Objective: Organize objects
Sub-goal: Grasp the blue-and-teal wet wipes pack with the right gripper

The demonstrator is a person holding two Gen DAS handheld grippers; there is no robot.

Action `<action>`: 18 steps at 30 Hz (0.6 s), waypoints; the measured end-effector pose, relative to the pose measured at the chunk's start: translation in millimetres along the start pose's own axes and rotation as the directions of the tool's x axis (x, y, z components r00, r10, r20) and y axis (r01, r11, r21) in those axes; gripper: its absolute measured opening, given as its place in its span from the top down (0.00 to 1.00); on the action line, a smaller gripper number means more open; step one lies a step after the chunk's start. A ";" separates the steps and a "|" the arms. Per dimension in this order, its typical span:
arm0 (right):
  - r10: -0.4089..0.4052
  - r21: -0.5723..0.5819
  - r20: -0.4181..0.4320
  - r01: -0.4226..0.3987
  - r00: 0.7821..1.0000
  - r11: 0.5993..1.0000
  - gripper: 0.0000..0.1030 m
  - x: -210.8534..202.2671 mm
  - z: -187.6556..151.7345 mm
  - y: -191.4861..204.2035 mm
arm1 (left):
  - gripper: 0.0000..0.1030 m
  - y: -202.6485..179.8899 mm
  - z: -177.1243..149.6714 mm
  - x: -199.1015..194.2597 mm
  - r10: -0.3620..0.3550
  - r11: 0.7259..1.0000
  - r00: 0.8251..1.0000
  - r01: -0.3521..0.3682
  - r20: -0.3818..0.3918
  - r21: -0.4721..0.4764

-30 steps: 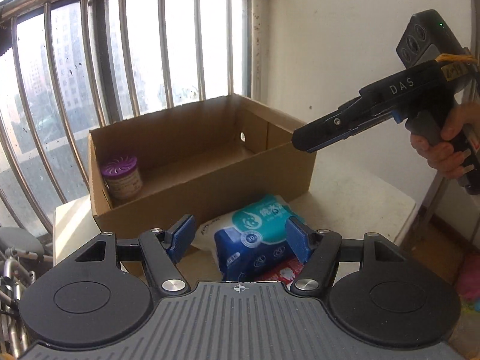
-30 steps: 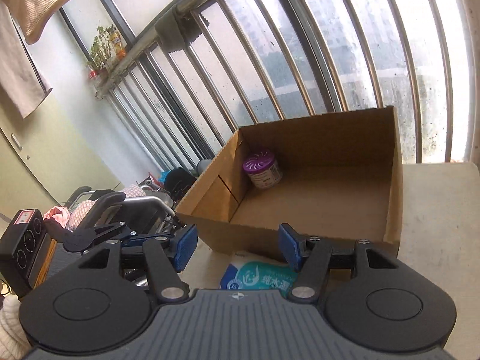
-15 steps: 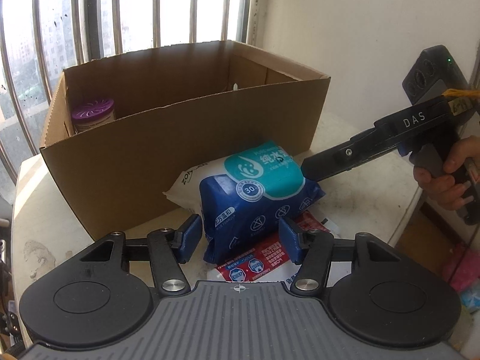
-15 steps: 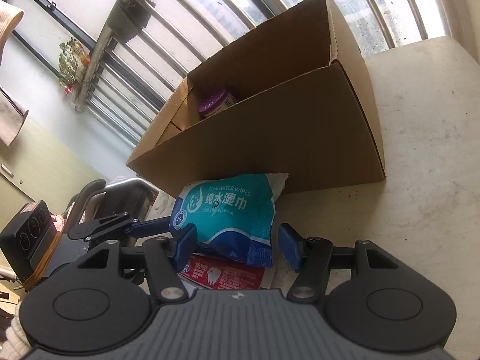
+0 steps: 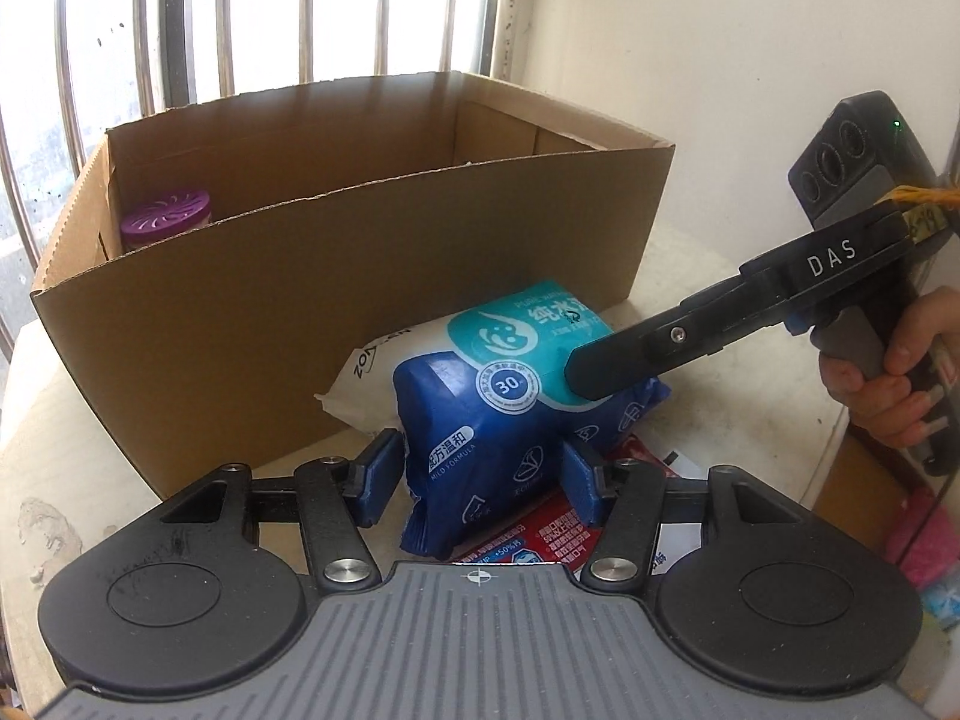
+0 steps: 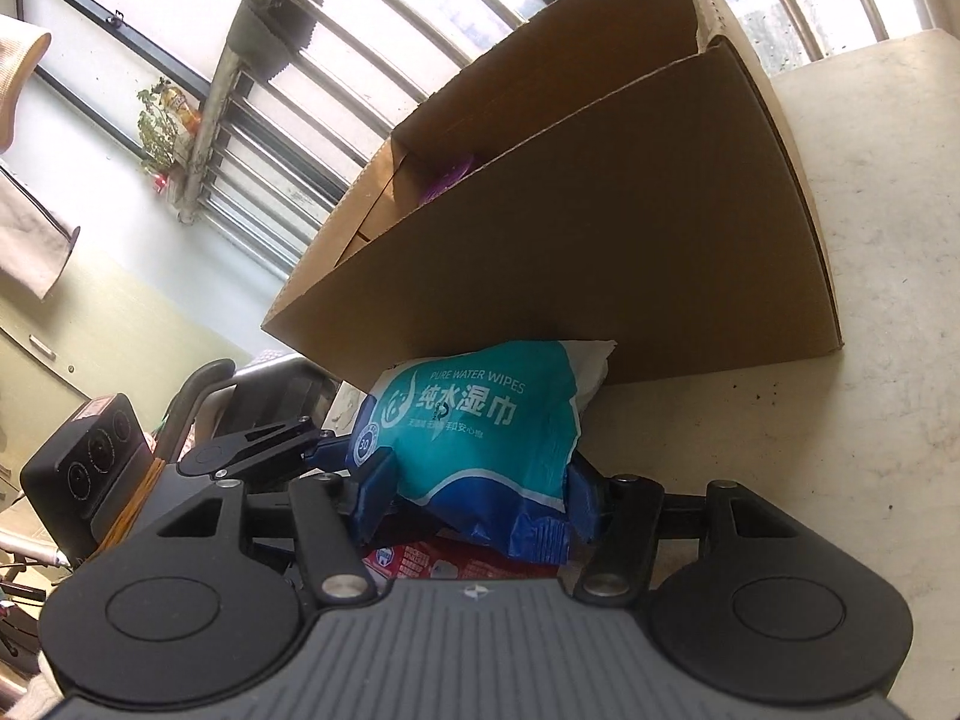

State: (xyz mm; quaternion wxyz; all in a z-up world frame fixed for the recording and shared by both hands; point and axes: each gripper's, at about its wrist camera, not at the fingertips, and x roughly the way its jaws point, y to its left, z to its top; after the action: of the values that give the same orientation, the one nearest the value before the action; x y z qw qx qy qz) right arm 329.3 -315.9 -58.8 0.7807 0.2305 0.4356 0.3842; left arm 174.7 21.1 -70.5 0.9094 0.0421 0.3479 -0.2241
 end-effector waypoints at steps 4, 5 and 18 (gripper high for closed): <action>-0.002 -0.012 0.002 0.002 1.000 1.000 0.42 -1.1 -2.7 0.8 | 0.47 -2.6 -3.7 -1.3 0.008 1.000 1.000 -0.008 0.017 0.000; -0.005 -0.016 0.002 0.005 1.000 1.000 0.42 -1.5 -3.2 1.9 | 0.47 -2.9 -4.3 -2.0 0.004 1.000 1.000 -0.004 0.019 0.001; -0.029 -0.074 0.045 0.032 0.999 0.997 0.42 -25.1 -12.7 24.9 | 0.47 -28.9 3.0 -23.1 0.015 0.999 0.999 -0.017 0.041 0.046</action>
State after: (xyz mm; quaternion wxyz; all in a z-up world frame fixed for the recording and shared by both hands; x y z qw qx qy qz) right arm 300.3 -320.7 -35.5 0.8038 0.2030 0.4073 0.3831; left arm 148.7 3.2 -50.9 0.9168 0.0614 0.3240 -0.2254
